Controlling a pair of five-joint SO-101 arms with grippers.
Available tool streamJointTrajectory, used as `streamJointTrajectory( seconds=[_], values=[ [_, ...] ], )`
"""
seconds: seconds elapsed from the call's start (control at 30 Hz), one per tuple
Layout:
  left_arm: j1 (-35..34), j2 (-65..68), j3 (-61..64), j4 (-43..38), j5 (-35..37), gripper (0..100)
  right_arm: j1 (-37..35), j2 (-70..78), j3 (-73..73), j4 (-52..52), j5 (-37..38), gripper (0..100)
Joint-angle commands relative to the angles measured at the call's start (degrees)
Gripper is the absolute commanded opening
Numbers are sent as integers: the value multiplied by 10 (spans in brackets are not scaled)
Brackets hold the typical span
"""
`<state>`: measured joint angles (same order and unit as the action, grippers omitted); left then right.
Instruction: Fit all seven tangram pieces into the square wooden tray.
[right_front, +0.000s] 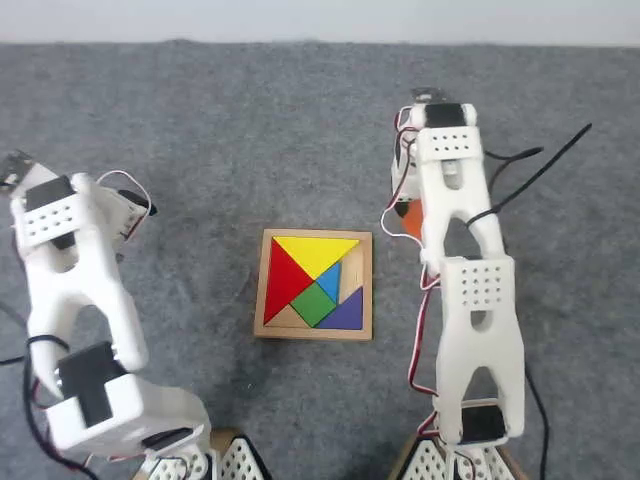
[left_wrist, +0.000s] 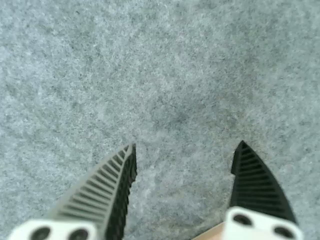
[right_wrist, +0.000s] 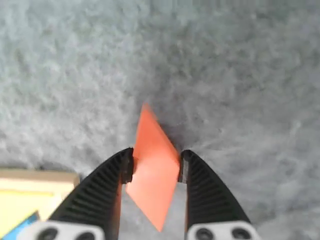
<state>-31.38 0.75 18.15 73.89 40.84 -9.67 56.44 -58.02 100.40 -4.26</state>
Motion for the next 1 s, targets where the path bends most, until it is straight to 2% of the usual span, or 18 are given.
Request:
streamJointTrajectory(
  seconds=[0.0, 0.23, 0.63, 0.8, 0.97],
  values=[
    [4, -4, -7, -8, -6, 294, 14, -116, 48, 25, 42, 20],
    [4, -4, -7, -8, -6, 294, 17, -220, 177, 22, 52, 20],
    [4, -4, -7, -8, -6, 294, 12, -373, 331, 20, 139, 20],
    [4, -4, -7, -8, -6, 294, -52, -427, 418, -7, 156, 20],
    [4, -4, -6, -8, -6, 294, -163, -481, 575, -107, 193, 20]
  ],
)
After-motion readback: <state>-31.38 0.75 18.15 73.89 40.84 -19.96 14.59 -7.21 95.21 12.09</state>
